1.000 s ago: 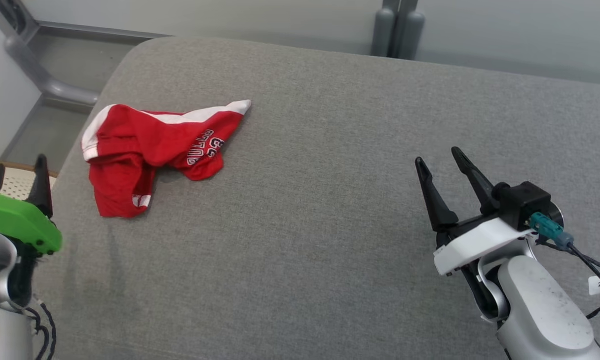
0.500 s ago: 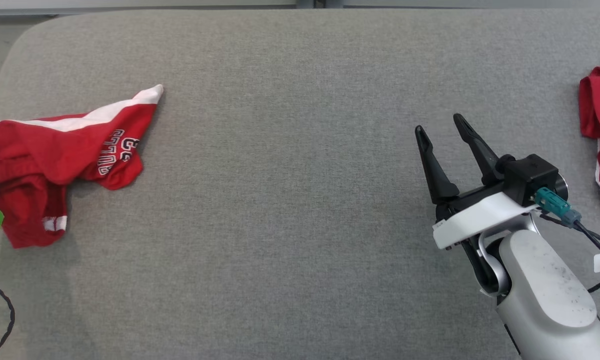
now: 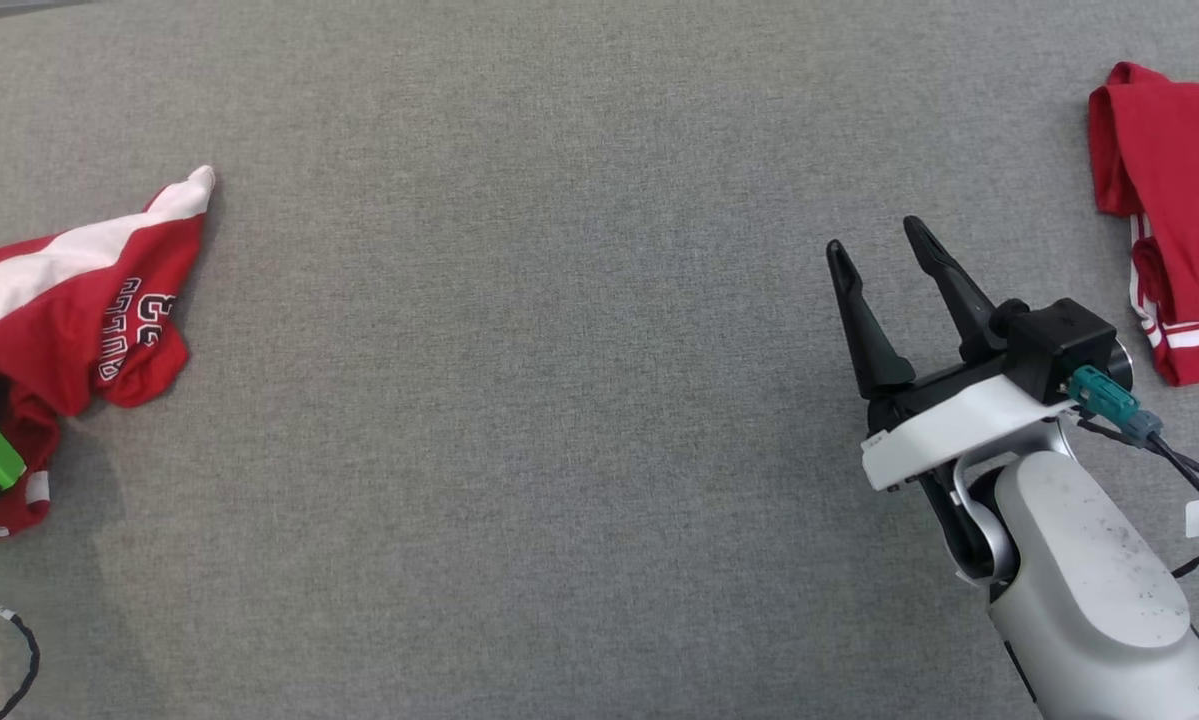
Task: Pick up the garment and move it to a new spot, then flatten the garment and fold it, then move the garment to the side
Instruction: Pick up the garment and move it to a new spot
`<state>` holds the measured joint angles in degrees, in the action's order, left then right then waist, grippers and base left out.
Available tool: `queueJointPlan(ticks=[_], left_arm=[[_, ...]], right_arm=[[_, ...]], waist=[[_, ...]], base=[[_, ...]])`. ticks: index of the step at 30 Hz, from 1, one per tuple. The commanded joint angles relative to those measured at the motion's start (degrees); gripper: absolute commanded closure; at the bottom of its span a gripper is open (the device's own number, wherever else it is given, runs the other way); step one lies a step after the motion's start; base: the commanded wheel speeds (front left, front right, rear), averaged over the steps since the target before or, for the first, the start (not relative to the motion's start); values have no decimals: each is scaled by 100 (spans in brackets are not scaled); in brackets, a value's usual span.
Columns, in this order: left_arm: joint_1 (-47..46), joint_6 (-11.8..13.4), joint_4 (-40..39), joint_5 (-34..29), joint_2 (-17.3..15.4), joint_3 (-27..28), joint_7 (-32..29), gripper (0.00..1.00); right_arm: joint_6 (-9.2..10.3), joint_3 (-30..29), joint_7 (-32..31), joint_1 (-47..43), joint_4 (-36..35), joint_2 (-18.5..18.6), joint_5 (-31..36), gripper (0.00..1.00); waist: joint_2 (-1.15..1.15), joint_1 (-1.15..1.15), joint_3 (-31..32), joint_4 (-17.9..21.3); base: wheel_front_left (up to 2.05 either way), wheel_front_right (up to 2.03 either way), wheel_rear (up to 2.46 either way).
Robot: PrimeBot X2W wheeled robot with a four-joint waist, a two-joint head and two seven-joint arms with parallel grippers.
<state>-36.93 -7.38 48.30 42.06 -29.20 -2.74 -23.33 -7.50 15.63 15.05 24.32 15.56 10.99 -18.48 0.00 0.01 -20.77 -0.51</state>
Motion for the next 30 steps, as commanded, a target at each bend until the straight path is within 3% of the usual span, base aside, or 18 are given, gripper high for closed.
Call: queueJointPlan(ticks=[1,11,18,24,30], left_arm=[[64,-17,-18,28,-36,-100,71,100],[-118,-10,-561,-148,-667,-1068,378,100],[-333,-10,-1720,-287,-939,-1827,117,100],[-494,-9,-2914,-401,-985,-2313,-239,100],[-576,15,-3961,-267,-617,-2586,-445,100]], right_arm=[[1,5,16,-20,11,-28,5,0],[1,57,16,-263,179,-219,-86,0],[1,-21,16,-491,241,-358,-149,0],[1,-61,16,-555,229,-435,-162,0],[1,-156,16,-606,204,-477,-166,0]], waist=[[0,-1,99,-44],[0,-1,856,-78],[0,-1,1231,98],[0,-1,1319,425],[0,-1,1381,805]], base=[[0,0,0],[0,0,0],[0,0,0],[0,0,0],[0,0,0]])
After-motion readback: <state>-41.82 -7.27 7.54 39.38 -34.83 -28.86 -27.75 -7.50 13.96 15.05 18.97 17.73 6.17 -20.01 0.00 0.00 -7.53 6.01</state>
